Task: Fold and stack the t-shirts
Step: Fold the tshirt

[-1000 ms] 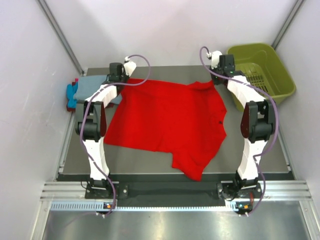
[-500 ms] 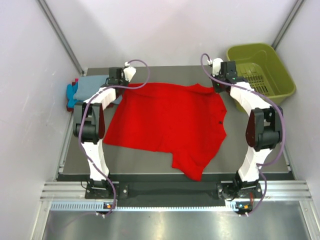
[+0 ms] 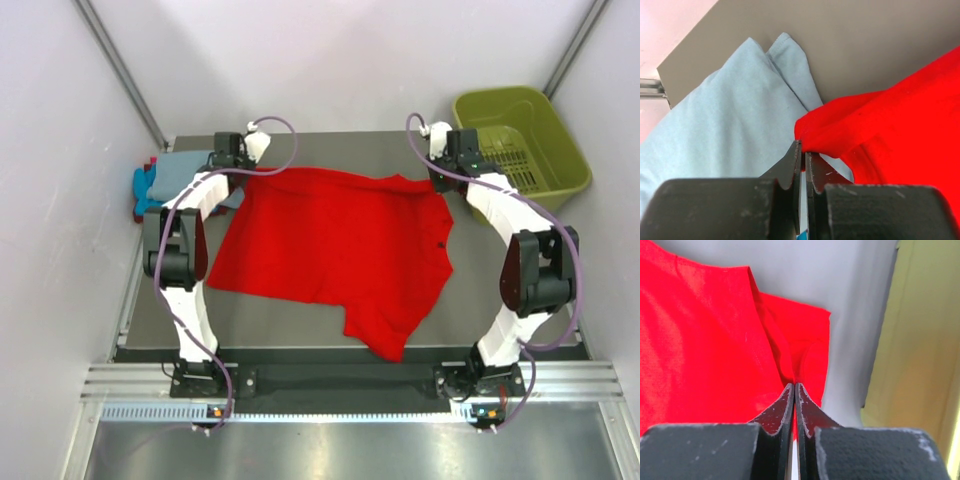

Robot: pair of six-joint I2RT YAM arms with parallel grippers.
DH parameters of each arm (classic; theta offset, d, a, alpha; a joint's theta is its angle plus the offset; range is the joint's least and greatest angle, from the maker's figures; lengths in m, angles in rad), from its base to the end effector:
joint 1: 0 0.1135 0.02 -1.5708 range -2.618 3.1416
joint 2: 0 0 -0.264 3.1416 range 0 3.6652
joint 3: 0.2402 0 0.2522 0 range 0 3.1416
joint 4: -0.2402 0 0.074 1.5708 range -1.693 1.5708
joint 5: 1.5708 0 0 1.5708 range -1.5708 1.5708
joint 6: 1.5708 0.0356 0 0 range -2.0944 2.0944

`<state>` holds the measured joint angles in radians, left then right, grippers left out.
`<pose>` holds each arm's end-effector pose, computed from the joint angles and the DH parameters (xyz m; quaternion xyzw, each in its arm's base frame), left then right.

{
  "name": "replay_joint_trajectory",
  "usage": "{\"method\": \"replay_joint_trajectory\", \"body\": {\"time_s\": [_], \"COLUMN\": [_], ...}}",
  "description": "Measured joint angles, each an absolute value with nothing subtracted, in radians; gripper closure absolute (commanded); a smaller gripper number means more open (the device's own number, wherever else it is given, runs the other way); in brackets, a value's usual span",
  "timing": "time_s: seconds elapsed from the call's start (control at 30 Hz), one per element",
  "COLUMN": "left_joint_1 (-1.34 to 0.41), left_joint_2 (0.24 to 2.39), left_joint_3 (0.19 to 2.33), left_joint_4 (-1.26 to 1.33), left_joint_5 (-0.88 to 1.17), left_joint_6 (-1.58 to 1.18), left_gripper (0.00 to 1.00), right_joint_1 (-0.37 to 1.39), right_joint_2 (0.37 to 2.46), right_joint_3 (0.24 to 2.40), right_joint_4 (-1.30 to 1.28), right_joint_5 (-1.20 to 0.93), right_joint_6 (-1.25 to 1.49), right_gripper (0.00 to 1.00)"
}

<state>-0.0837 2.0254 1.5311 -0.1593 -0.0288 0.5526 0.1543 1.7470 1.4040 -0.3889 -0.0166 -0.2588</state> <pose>0.4655 -0.0380 0.2207 0.2744 0.8536 0.1154 0.4275 0.3938 0.0619 0.2743 -0.1906 0.8932 -0.0137 0.4071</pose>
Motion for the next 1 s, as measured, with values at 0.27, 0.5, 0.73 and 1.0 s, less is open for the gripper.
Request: {"method": "replay_joint_trajectory", "body": {"time_s": [0.27, 0.5, 0.73, 1.0], "left_joint_1": [-0.078, -0.076, -0.072, -0.069], "left_joint_2": [1.942, 1.919, 1.913, 1.910], "left_joint_3": [1.489, 1.427, 1.383, 1.370], "left_joint_4": [-0.196, -0.215, -0.249, -0.256], "left_joint_5": [-0.016, -0.015, -0.016, -0.019], "left_joint_6": [0.553, 0.553, 0.553, 0.561], "left_gripper": [1.00, 1.00, 1.00, 1.00], "right_joint_1": [0.154, 0.153, 0.152, 0.151], "right_joint_2": [1.704, 1.641, 1.604, 1.565], "right_joint_3": [1.328, 1.248, 1.189, 1.123], "right_joint_4": [-0.389, -0.390, -0.394, -0.398], "right_joint_5": [-0.016, -0.016, -0.016, -0.017], "right_joint_6": [-0.258, -0.258, -0.258, -0.257], "right_gripper": [1.00, 1.00, 1.00, 1.00]}}
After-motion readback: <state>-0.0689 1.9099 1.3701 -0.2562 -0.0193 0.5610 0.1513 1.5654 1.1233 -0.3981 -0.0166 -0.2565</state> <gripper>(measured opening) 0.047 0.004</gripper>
